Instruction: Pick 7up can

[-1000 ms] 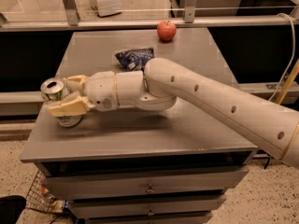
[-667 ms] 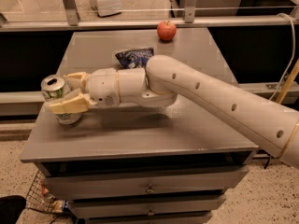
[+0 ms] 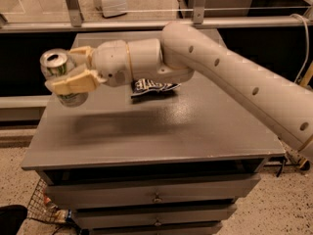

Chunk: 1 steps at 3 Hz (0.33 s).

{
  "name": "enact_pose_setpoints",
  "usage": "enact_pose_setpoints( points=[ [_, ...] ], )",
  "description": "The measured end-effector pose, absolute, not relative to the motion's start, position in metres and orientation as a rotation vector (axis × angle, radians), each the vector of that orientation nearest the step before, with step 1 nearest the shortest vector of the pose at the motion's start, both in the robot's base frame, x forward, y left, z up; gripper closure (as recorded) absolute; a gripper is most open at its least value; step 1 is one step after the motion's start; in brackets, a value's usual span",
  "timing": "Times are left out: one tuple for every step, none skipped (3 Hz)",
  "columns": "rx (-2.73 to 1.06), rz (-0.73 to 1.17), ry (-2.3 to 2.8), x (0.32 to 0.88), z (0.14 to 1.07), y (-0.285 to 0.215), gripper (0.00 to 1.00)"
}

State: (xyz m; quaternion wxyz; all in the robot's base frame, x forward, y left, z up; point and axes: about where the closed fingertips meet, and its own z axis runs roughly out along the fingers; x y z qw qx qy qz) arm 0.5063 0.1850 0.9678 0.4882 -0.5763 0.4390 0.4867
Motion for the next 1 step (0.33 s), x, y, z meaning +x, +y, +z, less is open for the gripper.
enact_pose_setpoints(
  points=[
    [-1.440,1.183,1.030,0.5106,1.0056,0.1814,1.00]
  ],
)
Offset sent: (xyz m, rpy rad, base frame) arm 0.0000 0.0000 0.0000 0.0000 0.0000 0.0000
